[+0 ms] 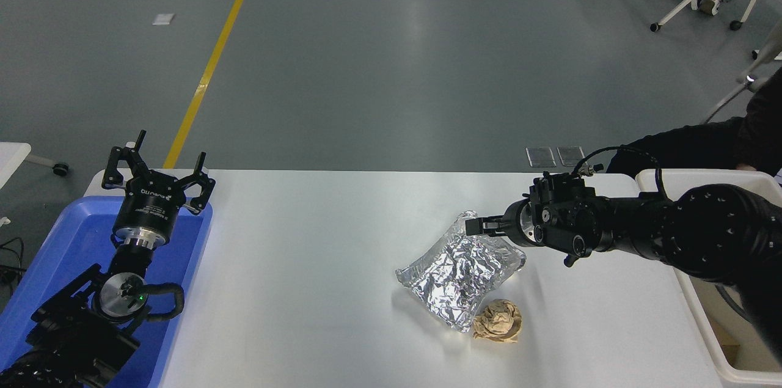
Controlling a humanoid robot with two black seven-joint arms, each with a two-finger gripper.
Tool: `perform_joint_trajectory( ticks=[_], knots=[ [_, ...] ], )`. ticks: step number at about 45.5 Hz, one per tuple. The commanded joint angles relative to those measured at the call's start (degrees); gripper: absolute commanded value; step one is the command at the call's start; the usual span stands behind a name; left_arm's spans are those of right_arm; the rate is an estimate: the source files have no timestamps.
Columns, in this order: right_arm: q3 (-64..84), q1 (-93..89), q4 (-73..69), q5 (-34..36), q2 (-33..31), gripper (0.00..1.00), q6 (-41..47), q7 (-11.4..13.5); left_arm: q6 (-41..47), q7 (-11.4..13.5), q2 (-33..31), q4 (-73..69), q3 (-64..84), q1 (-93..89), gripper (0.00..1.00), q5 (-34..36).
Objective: Pick up foil plate and place in dustbin
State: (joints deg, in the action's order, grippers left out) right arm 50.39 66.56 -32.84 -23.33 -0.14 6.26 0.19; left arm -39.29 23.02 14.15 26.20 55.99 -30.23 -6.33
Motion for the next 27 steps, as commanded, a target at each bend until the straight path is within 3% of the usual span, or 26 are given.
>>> perform_joint_trajectory(
  ticks=[1, 12, 17, 20, 25, 27],
  knots=[
    [-0.91, -2.93, 1.55, -0.93, 0.14, 0.96, -2.04, -0.19, 0.00, 0.01, 0.00, 0.00, 0.00, 0.00, 1.00, 0.00],
    [-2.67, -5.12, 2.08, -0.31, 0.14, 0.77, -2.65, -0.55, 0.00, 0.01, 0.00, 0.00, 0.00, 0.00, 1.00, 0.00],
    [-4.07, -5.92, 2.17, -0.23, 0.14, 0.52, -2.74, -0.63, 0.00, -0.08, 0.00, 0.00, 0.00, 0.00, 1.00, 0.00],
    [-4.43, -6.09, 2.25, -0.23, 0.14, 0.27, -3.09, -0.63, 0.00, 0.01, 0.00, 0.00, 0.00, 0.00, 1.00, 0.00],
    [-4.43, -6.27, 2.34, -0.23, 0.14, 0.13, -3.88, -0.63, 0.00, -0.08, 0.00, 0.00, 0.00, 0.00, 1.00, 0.00],
    [-4.43, -6.27, 2.34, -0.23, 0.14, 0.02, -3.97, -0.63, 0.00, 0.01, 0.00, 0.00, 0.00, 0.00, 1.00, 0.00]
  ],
)
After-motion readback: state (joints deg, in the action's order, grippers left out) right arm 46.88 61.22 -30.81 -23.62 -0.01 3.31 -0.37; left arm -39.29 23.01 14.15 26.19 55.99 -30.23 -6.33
